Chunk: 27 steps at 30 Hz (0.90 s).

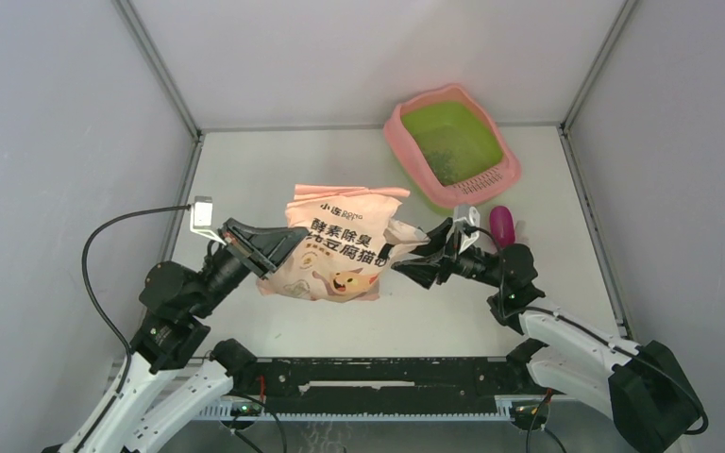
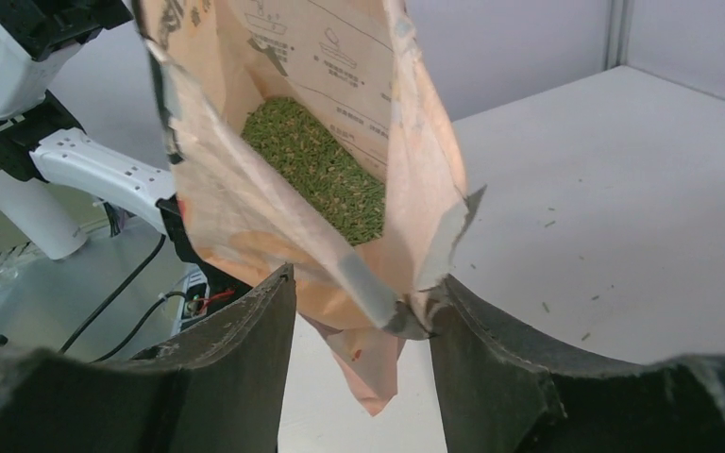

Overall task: Fill the litter box with clean litter
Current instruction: Close the cat litter bag at the center of the board.

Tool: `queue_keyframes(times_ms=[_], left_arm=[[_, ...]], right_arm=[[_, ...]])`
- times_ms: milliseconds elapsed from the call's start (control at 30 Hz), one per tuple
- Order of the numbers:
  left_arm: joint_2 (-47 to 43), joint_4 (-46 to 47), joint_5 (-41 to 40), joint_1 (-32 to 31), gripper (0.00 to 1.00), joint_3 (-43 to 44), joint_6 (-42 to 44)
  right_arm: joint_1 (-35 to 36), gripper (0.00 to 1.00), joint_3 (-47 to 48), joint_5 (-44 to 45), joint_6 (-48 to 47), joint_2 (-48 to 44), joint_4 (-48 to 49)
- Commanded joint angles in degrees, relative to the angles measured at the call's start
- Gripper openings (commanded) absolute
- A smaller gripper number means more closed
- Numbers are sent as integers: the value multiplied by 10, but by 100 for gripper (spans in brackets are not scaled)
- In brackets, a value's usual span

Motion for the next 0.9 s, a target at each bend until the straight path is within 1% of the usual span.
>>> queue_keyframes(times_ms=[0,333,433,500,600,700,767,833,867], left_arm=[[-12,119,9,7,0,35,-26],[-9,126,16,9,0,28,-32],[-5,130,20,10,0,28,-36],[-4,129,21,11,0,27,-36],[-2,119,20,13,0,26,-33],[1,93,15,14,0,28,-22],[3,57,2,15,0,34,-2],[-1,-13,-23,15,0,39,26],[-4,-43,-49,14,0,41,41]], right_arm=[[-3,60,26,-8,12,-14,48],[1,59,38,-24,34,2,86],[3,56,43,-27,34,3,88],[3,49,45,-28,37,2,91],[0,36,48,-30,47,-7,92],[-4,16,68,-45,59,-22,71],[-8,1,97,-61,60,-32,2],[-17,0,124,-75,47,-45,-70],[-23,0,135,-80,40,-54,-99]])
